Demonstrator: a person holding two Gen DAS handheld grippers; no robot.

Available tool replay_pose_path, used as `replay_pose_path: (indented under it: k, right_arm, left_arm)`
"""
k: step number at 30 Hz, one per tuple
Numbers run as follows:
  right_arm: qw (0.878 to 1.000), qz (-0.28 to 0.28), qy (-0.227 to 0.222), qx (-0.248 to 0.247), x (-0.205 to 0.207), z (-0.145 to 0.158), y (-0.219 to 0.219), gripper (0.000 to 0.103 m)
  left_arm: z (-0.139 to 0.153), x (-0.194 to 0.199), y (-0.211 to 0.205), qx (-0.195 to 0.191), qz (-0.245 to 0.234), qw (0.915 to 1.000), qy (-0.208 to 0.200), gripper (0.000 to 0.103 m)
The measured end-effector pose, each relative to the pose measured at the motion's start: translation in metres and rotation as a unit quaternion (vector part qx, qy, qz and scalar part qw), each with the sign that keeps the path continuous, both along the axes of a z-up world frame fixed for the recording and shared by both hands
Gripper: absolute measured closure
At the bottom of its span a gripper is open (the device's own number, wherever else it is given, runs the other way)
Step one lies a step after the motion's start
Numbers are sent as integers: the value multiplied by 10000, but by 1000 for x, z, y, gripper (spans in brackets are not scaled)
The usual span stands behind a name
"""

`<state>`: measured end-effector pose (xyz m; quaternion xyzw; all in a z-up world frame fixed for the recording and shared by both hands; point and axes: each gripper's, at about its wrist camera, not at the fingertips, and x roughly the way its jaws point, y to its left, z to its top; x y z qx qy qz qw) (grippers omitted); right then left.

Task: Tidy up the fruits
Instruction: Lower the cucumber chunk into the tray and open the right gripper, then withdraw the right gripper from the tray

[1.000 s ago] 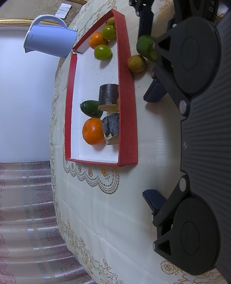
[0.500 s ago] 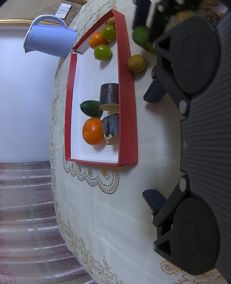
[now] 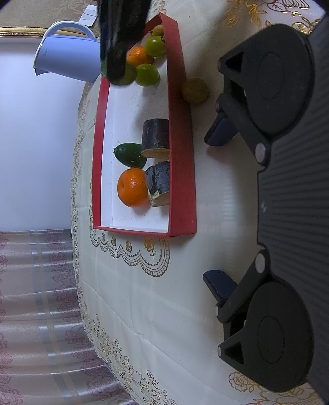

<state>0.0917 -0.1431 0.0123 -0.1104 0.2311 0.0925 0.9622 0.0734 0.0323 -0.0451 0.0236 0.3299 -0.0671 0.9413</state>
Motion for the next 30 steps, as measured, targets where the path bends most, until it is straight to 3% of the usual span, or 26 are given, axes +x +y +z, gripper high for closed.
replay_pose_path:
  k: [9, 19, 21, 23, 24, 27, 30]
  right_arm:
    - [9960, -544, 697, 122, 69, -25, 1, 72]
    - [9946, -632, 819, 32, 76, -24, 6, 71]
    - [9949, -643, 758, 152, 69, -18, 2, 62]
    - [9957, -664, 577, 284, 55, -10, -5, 33]
    - [9963, -676, 420, 331, 42, -5, -10, 28]
    - [9974, -613, 141, 340, 7, 4, -23, 28]
    - [9976, -439, 254, 469, -26, 2, -37, 27]
  left_arm:
    - [0, 0, 0, 0, 0, 10000, -1, 0]
    - [0, 0, 0, 0, 3, 10000, 3, 0]
    - [0, 0, 0, -1, 4, 10000, 3, 0]
    - [0, 0, 0, -1, 4, 10000, 3, 0]
    - [0, 0, 0, -2, 4, 10000, 3, 0]
    - [0, 0, 0, -1, 4, 10000, 3, 0]
    - [0, 0, 0, 0, 4, 10000, 3, 0]
